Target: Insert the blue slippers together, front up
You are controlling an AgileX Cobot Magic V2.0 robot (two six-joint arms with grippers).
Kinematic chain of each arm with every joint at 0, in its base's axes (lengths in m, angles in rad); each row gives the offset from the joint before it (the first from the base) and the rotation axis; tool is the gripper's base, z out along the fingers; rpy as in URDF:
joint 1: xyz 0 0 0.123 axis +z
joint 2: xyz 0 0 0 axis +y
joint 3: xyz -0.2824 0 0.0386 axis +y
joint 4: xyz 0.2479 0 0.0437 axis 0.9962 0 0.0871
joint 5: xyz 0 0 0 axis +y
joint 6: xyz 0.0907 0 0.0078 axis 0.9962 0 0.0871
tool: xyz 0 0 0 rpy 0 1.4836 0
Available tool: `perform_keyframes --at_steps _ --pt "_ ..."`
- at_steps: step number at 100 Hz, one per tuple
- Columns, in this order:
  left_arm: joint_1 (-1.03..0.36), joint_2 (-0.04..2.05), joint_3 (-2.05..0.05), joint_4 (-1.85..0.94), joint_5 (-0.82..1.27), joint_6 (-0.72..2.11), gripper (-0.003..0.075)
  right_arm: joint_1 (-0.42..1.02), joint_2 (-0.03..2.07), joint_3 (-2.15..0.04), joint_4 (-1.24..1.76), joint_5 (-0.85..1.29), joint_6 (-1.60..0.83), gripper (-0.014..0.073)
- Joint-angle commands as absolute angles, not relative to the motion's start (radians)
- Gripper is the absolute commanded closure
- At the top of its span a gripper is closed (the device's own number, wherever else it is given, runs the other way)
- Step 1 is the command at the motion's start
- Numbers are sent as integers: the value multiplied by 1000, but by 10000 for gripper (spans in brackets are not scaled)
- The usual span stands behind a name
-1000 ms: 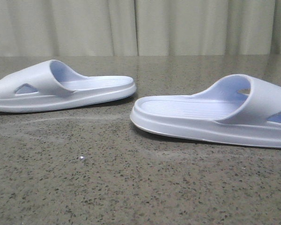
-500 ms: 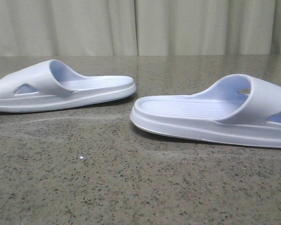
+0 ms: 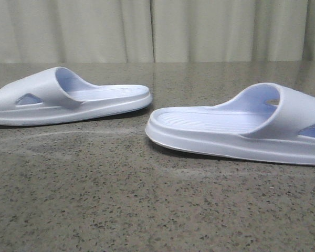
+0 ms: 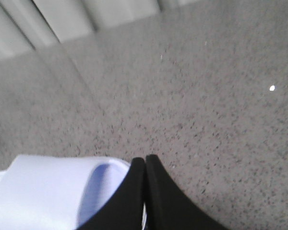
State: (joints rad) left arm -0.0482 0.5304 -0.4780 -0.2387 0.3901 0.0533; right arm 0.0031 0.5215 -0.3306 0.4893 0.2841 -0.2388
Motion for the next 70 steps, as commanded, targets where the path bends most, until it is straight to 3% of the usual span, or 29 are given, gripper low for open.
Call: perform_keyframes --at_steps 1,30,38,51,57,70 --pt "-43 620 -566 -197 445 47 705 -1 638 -433 455 356 -260 672" --pt "-43 754 -584 -310 478 105 703 -1 764 -546 441 523 -260 666" --pt "-43 782 -584 -435 476 214 685 -1 766 -554 441 537 -260 609" --pt "-43 830 -590 -635 487 397 569 -1 775 -563 441 560 -262 439" --pt "-43 850 -590 -712 496 452 472 -1 785 -563 441 568 -262 365" --pt "-43 876 -590 -764 514 478 349 -9 814 -563 441 592 -262 333"
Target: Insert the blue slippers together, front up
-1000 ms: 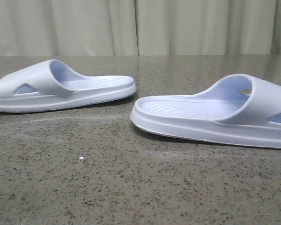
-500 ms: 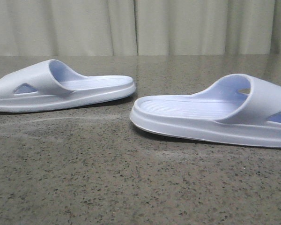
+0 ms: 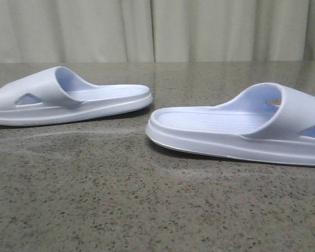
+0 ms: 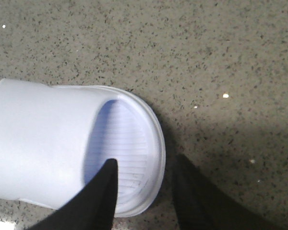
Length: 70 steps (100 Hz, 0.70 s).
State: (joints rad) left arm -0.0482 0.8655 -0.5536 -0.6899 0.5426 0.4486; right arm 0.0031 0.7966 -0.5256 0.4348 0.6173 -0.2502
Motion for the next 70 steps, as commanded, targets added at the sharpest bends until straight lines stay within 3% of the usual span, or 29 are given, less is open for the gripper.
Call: perform_keyframes --at_steps 1,19,36,70 --pt "-43 876 -590 -764 514 478 345 -9 816 -563 441 593 -262 333" --pt "-43 876 -590 -764 524 478 347 -109 843 -570 460 608 -280 333" --pt "-43 876 -590 -768 517 480 347 -202 886 -584 707 700 -512 333" --pt "-43 876 -590 -768 522 499 347 -347 1066 -621 978 929 -726 333"
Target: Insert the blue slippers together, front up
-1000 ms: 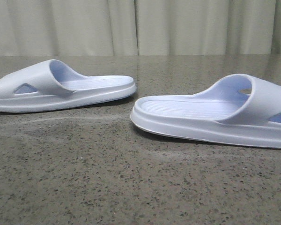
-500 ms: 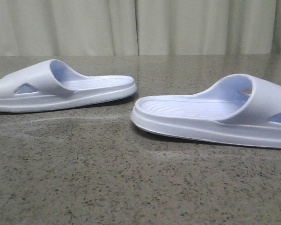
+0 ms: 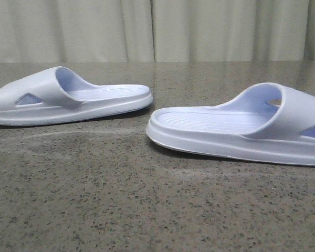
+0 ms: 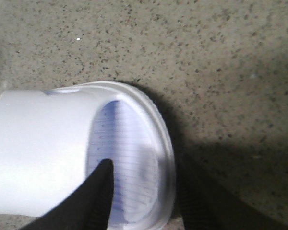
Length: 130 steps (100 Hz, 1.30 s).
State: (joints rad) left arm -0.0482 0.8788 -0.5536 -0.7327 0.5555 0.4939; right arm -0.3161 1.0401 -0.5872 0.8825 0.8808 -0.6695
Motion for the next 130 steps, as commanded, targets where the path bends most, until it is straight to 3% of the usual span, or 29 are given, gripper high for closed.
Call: perform_keyframes --at_steps 1,114,130 --pt "-43 876 -590 -768 522 499 347 -350 1069 -621 978 932 -728 333" --pt "-43 876 -590 -793 516 502 347 -377 1176 -621 1063 1064 -838 342" --pt "-43 876 -590 -793 518 502 347 -350 1176 -621 1041 1061 -840 464"
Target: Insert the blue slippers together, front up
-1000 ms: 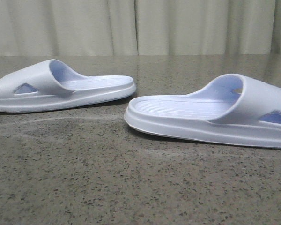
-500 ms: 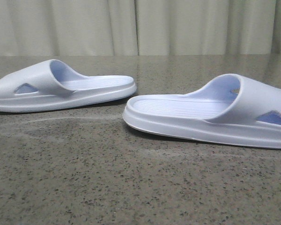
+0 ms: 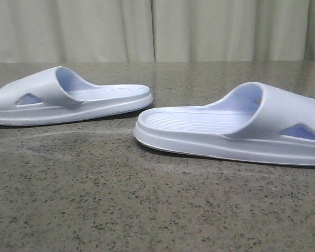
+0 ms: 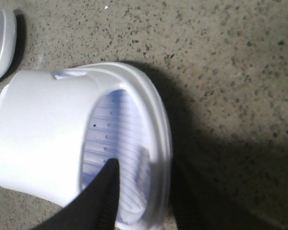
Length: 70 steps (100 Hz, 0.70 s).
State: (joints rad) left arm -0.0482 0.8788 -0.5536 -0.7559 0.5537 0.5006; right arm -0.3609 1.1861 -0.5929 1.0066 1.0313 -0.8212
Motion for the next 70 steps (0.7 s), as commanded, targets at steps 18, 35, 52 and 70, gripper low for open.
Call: perform_keyframes --at_steps 18,35,52,70 --pt "-43 876 -590 -794 520 502 347 -347 1176 -621 1036 1057 -840 674" --pt "-43 876 -590 -796 524 502 347 -347 1174 -621 1036 1026 -840 701" --pt "-43 882 -590 -820 520 502 347 -351 1173 -621 1060 989 -840 701" --pt "-43 937 -595 -887 515 506 347 -351 1173 -621 1068 960 -840 701"
